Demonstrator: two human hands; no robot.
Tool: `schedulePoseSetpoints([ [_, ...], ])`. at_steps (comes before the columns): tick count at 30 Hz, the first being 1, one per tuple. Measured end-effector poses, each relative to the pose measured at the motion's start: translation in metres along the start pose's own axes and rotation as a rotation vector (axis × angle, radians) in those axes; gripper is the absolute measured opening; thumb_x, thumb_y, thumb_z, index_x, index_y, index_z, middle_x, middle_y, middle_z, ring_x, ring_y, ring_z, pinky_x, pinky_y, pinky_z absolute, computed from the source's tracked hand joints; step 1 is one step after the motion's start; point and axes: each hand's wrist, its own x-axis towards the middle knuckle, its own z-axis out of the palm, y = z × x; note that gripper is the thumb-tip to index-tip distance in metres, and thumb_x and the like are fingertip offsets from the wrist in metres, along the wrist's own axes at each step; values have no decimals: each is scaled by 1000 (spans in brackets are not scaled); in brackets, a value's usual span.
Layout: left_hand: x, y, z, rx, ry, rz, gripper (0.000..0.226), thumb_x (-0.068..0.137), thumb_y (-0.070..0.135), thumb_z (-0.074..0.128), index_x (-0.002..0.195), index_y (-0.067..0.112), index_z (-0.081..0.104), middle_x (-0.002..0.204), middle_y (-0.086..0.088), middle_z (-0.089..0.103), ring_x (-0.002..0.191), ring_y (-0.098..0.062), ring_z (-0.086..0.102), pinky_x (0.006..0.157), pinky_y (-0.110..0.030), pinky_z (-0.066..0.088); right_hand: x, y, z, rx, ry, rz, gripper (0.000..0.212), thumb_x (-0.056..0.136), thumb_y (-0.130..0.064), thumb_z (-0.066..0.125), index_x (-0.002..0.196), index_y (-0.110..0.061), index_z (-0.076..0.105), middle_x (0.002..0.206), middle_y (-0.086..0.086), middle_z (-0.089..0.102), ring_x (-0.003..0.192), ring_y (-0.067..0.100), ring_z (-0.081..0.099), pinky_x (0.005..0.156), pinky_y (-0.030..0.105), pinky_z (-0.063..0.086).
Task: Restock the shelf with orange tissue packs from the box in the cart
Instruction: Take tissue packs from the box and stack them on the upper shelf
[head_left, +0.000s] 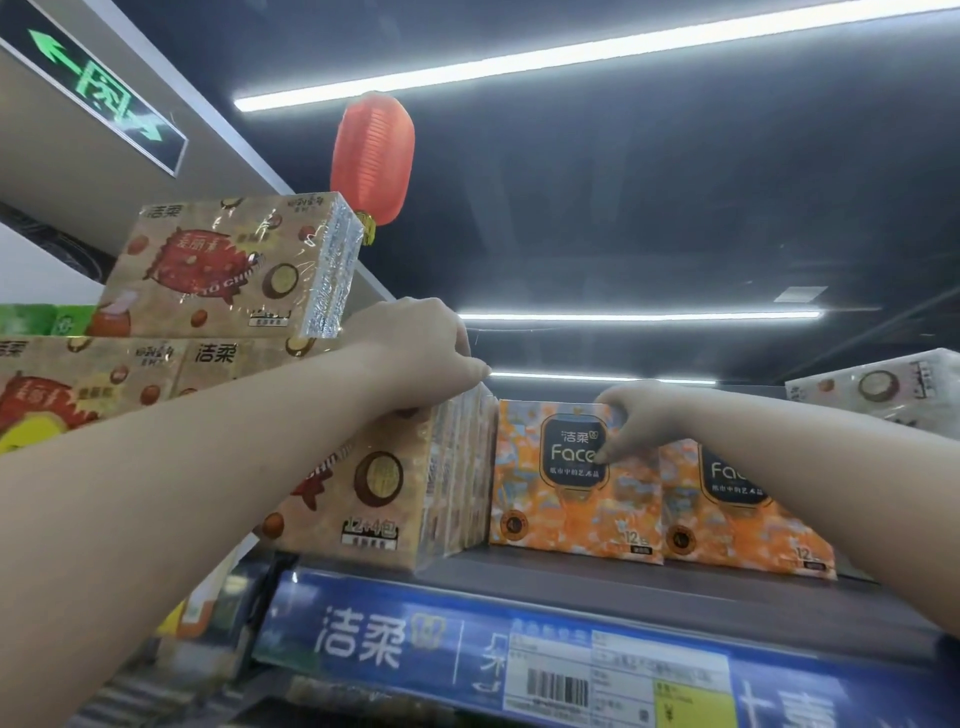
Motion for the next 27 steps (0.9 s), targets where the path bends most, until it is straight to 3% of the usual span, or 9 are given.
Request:
schedulePoseSetpoints([
  [8, -5, 0, 1, -87, 43, 45, 31, 86, 55, 53, 100, 31, 68, 101, 13, 64, 91, -8, 48, 75, -27, 41, -2, -3, -5, -58, -11, 4, 73, 77, -41, 74, 138, -18, 43, 134, 2, 52, 119, 21, 51, 92, 30, 44],
  [12, -5, 0, -2, -136, 22, 44, 33, 87, 54, 51, 99, 29, 68, 93, 14, 60, 90, -9, 51, 73, -27, 39, -12, -11, -15, -109, 44, 2, 81, 80, -46, 70, 146, -16, 34, 148, 4, 40, 135, 25, 39, 107, 37, 37],
  [17, -1, -7, -7, -301, 44, 40, 36, 86, 43, 55, 95, 13, 73, 95, -2, 72, 92, -20, 63, 82, -36, 52, -41, -22, -31, -117, 91, -9, 74, 83, -47, 66, 144, -17, 37, 147, 4, 41, 134, 24, 40, 107, 36, 36],
  [19, 0, -5, -8, -258, 64, 46, 41, 88, 44, 53, 94, 9, 72, 96, -7, 72, 94, -23, 63, 84, -39, 52, -56, -25, -37, -128, 102, -7, 72, 84, -46, 64, 144, -17, 37, 148, 3, 41, 135, 23, 39, 108, 35, 35],
  [22, -4, 5, -6, -123, 99, 80, 39, 89, 49, 50, 103, 17, 69, 113, -3, 64, 108, -26, 56, 90, -39, 44, -79, -26, -43, -135, 120, 16, 68, 87, -42, 63, 145, -16, 36, 148, 3, 40, 136, 22, 38, 109, 33, 32],
  [27, -22, 22, 1, 20, 129, 276, 43, 89, 51, 47, 114, 20, 65, 121, -4, 58, 114, -27, 51, 98, -42, 36, -123, -29, -48, -144, 123, 94, 67, 88, -42, 62, 144, -16, 37, 147, 2, 41, 135, 21, 39, 108, 34, 33],
])
